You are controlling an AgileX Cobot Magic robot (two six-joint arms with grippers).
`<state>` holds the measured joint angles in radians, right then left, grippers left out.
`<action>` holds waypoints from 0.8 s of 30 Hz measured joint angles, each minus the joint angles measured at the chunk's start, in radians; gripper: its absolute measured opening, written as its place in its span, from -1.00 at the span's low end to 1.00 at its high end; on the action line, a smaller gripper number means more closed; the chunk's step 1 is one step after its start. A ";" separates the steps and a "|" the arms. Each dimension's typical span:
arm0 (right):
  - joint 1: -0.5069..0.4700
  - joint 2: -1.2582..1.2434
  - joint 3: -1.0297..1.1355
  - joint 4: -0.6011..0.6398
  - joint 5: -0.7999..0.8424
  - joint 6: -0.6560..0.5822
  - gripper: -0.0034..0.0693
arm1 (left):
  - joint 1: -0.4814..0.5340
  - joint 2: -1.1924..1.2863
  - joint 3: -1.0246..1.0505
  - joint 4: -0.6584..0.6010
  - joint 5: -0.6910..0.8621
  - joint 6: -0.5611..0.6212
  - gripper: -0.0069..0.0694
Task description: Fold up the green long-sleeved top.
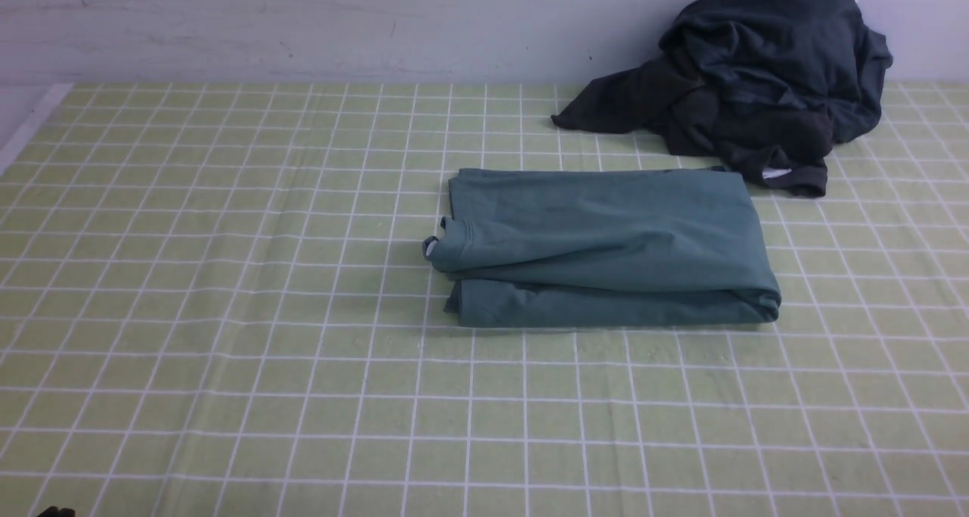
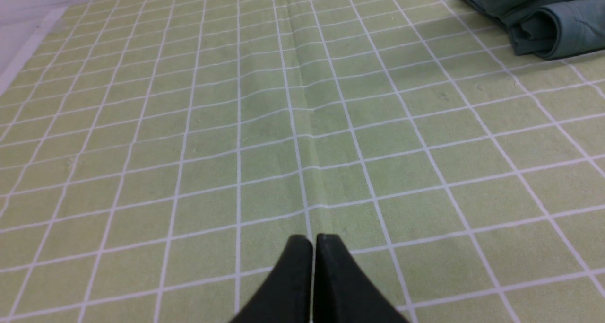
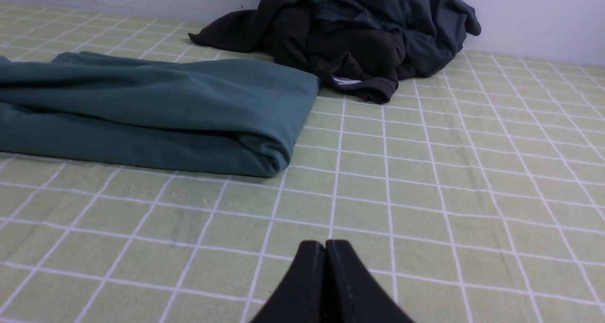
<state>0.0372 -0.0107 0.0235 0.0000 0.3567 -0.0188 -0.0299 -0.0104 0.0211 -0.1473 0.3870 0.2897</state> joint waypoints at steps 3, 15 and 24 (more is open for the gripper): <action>0.000 0.000 0.000 0.000 0.000 0.000 -0.93 | 0.000 0.000 -0.001 0.014 0.000 -0.018 -0.83; 0.000 0.000 0.000 0.000 0.000 -0.008 -0.93 | -0.041 0.000 -0.001 0.032 0.000 -0.049 -0.83; 0.000 0.000 0.000 0.000 0.000 -0.018 -0.93 | -0.041 0.000 -0.001 0.032 0.000 -0.051 -0.83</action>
<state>0.0372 -0.0107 0.0235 0.0000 0.3567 -0.0364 -0.0710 -0.0104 0.0203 -0.1154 0.3870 0.2386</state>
